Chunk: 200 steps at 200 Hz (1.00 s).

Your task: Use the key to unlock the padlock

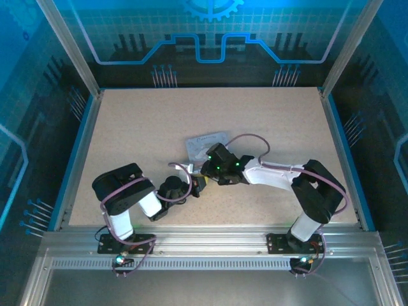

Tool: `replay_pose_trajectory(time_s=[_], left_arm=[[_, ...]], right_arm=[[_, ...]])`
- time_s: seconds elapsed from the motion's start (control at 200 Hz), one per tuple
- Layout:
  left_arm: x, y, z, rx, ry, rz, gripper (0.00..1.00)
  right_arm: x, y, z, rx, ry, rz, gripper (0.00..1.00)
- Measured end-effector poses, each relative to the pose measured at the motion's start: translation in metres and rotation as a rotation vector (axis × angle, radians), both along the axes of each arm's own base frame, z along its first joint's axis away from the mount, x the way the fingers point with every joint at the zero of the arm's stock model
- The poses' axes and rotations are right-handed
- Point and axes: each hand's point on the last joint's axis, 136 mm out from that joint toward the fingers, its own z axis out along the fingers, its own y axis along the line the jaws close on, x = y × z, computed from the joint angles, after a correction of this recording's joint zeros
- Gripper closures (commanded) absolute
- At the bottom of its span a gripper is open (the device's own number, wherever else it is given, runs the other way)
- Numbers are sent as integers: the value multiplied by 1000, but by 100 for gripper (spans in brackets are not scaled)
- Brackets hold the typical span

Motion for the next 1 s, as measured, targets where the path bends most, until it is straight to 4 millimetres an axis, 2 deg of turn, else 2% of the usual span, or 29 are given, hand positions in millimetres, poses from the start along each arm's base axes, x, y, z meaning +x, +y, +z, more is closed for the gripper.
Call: replay_pose_trajectory(time_s=[0.1,0.34,0.55,0.865,1.0], left_arm=[[0,0,0,2,-2,-1,100],[-2,0,-4,15,5,-6,100],[-2,-2,-4,14,2,-9,100],[-2,-3,-4,21,-6,-5,100],[-2,-2,-5,29,-5,0,100]], right_arm=[[1,4,3,-59,-6,51,62],[-2,1,-8,-197,17,124,61],[0,-2,-4,-344,-15,175,63],[8,-3,-9,-501,-8,219,60],[10,-4,-12,-559,3,240,65]])
